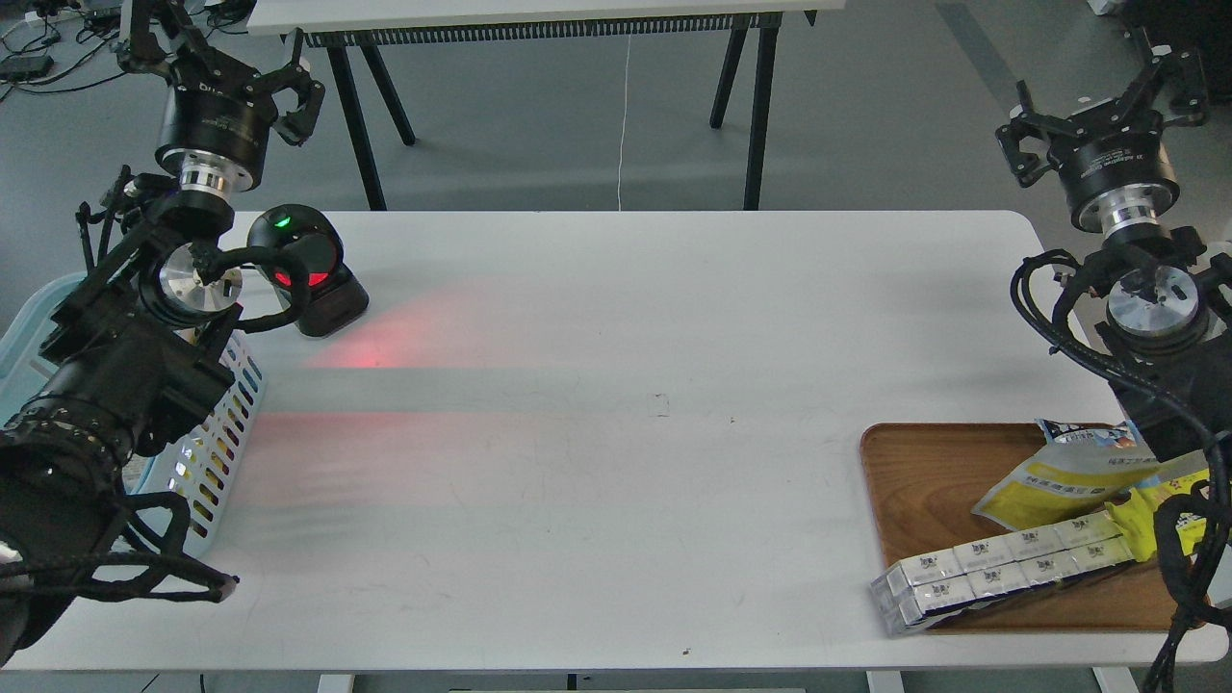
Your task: Scan snack and place in basket
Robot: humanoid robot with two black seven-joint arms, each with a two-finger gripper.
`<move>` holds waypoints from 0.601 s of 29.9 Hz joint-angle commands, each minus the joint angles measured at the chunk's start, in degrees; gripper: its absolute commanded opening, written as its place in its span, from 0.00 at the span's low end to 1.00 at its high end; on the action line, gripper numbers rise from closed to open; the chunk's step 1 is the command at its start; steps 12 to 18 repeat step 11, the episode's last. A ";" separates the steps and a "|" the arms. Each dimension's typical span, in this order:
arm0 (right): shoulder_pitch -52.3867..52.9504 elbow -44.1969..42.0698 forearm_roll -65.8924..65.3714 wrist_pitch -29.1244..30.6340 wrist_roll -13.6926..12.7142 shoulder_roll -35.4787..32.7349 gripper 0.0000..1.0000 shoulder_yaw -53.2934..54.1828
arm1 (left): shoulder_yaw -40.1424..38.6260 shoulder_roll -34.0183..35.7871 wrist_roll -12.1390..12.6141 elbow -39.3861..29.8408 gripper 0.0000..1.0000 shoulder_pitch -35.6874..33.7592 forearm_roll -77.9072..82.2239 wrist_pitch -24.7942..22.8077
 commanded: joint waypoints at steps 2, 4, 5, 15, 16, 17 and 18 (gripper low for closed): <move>0.43 0.35 -0.16 0.00 -0.01 0.06 0.99 -0.77 | -0.29 -0.02 0.18 -0.09 0.99 0.13 -0.13 0.01; 1.05 0.44 -0.16 0.00 -0.01 0.14 0.99 -0.95 | -0.20 0.07 0.27 -0.09 0.99 0.48 -0.13 0.01; 1.66 0.44 -0.16 0.00 -0.10 0.15 0.99 -0.95 | -0.20 0.07 0.27 -0.09 0.99 0.92 -0.13 0.01; 4.12 0.70 -0.25 0.00 -0.10 1.02 0.99 -1.12 | -0.29 -0.37 3.70 0.00 0.99 1.36 -0.21 0.01; 4.12 0.70 -0.25 0.00 -0.10 1.02 0.99 -1.12 | -0.29 -0.37 3.70 0.00 0.99 1.36 -0.21 0.01; 4.12 0.70 -0.25 0.00 -0.10 1.02 0.99 -1.12 | -0.29 -0.37 3.70 0.00 0.99 1.36 -0.21 0.01; 4.12 0.70 -0.25 0.00 -0.10 1.02 0.99 -1.12 | -0.29 -0.37 3.70 0.00 0.99 1.36 -0.21 0.01</move>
